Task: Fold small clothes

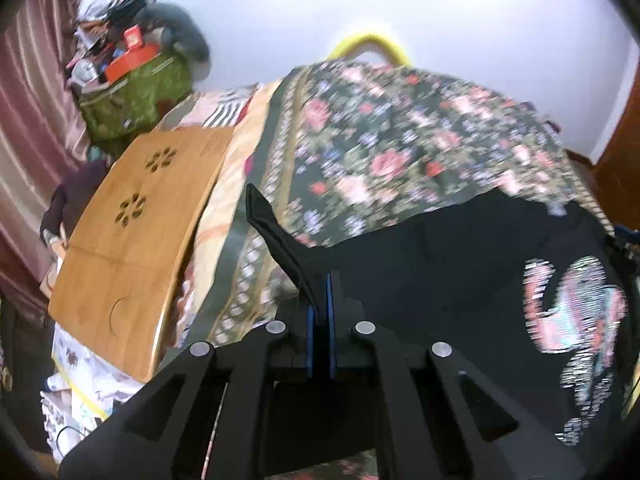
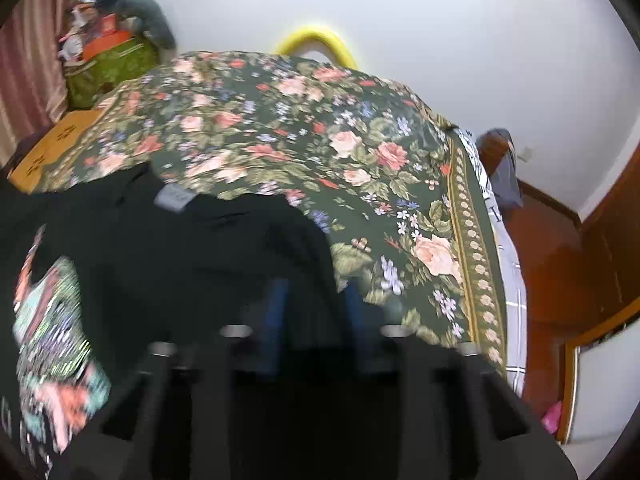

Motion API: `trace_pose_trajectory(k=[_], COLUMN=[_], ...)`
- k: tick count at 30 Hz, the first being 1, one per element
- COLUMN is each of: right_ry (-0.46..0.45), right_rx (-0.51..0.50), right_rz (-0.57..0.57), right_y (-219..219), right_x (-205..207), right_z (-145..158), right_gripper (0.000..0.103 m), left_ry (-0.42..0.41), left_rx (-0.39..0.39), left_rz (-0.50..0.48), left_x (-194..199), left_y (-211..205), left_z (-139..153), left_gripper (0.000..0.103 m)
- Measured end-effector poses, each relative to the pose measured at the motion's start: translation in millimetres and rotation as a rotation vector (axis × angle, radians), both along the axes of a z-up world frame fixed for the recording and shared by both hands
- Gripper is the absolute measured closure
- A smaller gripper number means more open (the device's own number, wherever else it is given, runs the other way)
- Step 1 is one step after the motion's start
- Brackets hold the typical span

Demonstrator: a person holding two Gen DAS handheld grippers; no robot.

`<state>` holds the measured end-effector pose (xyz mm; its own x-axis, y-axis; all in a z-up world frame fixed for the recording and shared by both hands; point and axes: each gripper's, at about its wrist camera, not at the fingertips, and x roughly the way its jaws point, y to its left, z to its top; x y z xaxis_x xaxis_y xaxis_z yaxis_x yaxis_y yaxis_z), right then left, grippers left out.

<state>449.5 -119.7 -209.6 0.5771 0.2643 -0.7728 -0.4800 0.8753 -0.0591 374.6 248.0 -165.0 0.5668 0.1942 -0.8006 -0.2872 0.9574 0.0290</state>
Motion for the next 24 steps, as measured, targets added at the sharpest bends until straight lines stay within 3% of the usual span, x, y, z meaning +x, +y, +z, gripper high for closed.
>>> trace_pose_trajectory(k=[5,7,11,15,21,24], right_ry=[-0.013,-0.026,-0.037,-0.041,-0.032,-0.021], right_rx=[0.079,0.129,0.195,0.234,0.232,0.234], right_rz=[0.032,0.036,0.034,0.028,0.005,-0.026], right_y=[-19.0,-30.9,-47.5,-63.0,-83.8,-96.0], right_x=[-36.4,-52.6,-75.8,-96.4,-118.2,-127.2], right_z=[27.9,39.6,51.7,53.1,41.1,34.6], right_gripper=[0.055,0.049,0.048,0.048,0.048,0.048], left_ry=[-0.058,-0.078,-0.077,-0.045,0.07,0.135], left_rx=[-0.074,-0.108,-0.15,-0.148,-0.158,-0.144], left_rz=[-0.073,-0.11,-0.171,-0.219,-0.27,-0.307], left_x=[3.5,7.8,20.3,32.7,44.9,44.2], left_y=[-37.7,-58.3,-98.6,-138.0,-180.3,-191.9], left_z=[34.7,46.7,53.6,40.8,-7.3,-24.4], left_gripper=[0.098,0.098,0.098,0.098,0.097,0.087])
